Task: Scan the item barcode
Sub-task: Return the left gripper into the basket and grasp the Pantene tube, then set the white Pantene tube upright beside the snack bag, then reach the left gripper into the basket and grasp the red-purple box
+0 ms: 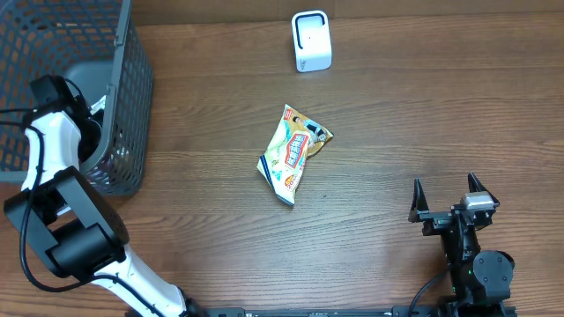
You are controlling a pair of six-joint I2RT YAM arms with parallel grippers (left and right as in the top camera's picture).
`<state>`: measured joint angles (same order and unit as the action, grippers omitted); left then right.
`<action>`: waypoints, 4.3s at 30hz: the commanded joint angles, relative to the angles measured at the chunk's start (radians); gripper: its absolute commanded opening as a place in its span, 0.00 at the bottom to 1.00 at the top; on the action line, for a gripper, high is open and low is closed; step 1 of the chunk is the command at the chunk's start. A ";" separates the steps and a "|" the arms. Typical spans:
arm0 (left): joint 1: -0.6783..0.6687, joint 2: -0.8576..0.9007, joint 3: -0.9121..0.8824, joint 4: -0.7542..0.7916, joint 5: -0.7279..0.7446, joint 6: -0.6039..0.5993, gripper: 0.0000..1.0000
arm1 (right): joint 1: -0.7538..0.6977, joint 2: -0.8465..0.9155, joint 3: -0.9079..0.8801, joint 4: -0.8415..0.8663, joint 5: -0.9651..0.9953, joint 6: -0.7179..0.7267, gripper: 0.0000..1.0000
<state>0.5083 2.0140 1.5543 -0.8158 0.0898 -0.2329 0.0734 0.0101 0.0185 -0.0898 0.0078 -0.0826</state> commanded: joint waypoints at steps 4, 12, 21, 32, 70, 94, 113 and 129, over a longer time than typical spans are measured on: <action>-0.004 -0.017 0.248 -0.140 0.095 -0.003 0.04 | -0.002 -0.007 -0.011 0.007 0.006 -0.004 1.00; -0.003 -0.124 0.353 -0.192 0.095 0.017 0.04 | -0.002 -0.007 -0.011 0.007 0.006 -0.004 1.00; -0.006 -0.397 0.390 -0.198 0.106 0.017 0.04 | -0.002 -0.007 -0.011 0.007 0.006 -0.004 1.00; -0.225 -0.621 0.389 -0.308 0.557 0.093 0.04 | -0.002 -0.007 -0.011 0.007 0.006 -0.004 1.00; -0.771 0.065 0.018 -0.193 0.424 -0.010 0.04 | -0.002 -0.007 -0.011 0.007 0.006 -0.004 1.00; -0.398 0.042 1.284 -0.872 0.101 0.079 1.00 | -0.002 -0.007 -0.011 0.007 0.006 -0.004 1.00; 0.122 0.039 0.935 -0.748 -0.065 -0.148 1.00 | -0.002 -0.007 -0.011 0.007 0.006 -0.004 1.00; -0.045 0.041 0.442 -0.406 -0.258 -0.185 1.00 | -0.002 -0.007 -0.011 0.007 0.006 -0.004 1.00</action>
<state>0.4576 2.0605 2.0991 -1.2572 -0.1253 -0.3725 0.0734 0.0101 0.0185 -0.0898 0.0078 -0.0826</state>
